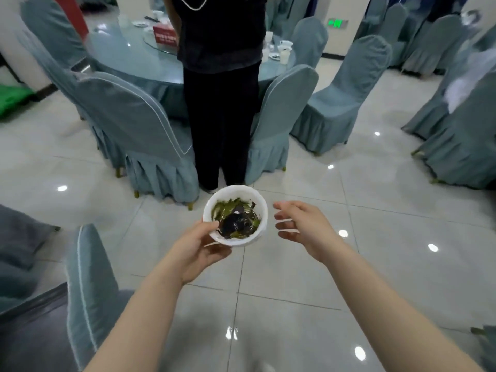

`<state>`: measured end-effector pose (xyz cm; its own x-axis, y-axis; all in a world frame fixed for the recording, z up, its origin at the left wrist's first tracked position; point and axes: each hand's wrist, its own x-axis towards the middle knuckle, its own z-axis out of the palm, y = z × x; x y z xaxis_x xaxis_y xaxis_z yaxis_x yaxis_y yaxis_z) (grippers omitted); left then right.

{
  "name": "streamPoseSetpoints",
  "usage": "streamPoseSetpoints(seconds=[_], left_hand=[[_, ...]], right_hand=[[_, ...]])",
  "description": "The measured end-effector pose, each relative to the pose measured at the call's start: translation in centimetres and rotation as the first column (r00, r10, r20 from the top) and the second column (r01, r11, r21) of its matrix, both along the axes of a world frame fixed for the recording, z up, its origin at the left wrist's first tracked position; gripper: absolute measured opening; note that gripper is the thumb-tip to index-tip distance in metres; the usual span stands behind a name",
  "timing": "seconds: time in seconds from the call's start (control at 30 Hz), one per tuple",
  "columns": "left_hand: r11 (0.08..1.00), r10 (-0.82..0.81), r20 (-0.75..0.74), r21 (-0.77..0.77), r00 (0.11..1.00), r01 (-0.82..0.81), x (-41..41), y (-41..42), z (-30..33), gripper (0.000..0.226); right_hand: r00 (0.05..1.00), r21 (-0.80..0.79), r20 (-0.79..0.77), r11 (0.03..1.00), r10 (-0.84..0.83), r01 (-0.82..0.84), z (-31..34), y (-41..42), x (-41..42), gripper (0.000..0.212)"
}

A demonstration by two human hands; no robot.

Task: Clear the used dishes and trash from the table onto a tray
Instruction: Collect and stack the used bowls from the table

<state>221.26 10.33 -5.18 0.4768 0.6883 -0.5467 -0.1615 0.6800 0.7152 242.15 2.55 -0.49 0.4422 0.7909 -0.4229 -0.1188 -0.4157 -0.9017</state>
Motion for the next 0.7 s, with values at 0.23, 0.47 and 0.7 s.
streamPoseSetpoints(seconds=[0.23, 0.47, 0.7], left_hand=[[0.942, 0.334, 0.001, -0.039, 0.942, -0.334, -0.8, 8.1, 0.1, 0.017], [0.821, 0.570, 0.040, 0.010, 0.821, -0.571, -5.4, 18.9, 0.7, 0.023], [0.662, 0.744, 0.087, 0.038, 0.663, -0.748, -11.4, 26.7, 2.4, 0.028]], right_hand=[[0.964, -0.012, -0.047, 0.965, 0.262, -0.263, -0.5, 13.9, 4.1, 0.025], [0.852, 0.014, -0.020, 0.852, 0.523, -0.523, -1.4, 30.3, -0.6, 0.022], [0.676, 0.034, -0.007, 0.675, 0.737, -0.737, -0.1, 43.0, -8.2, 0.023]])
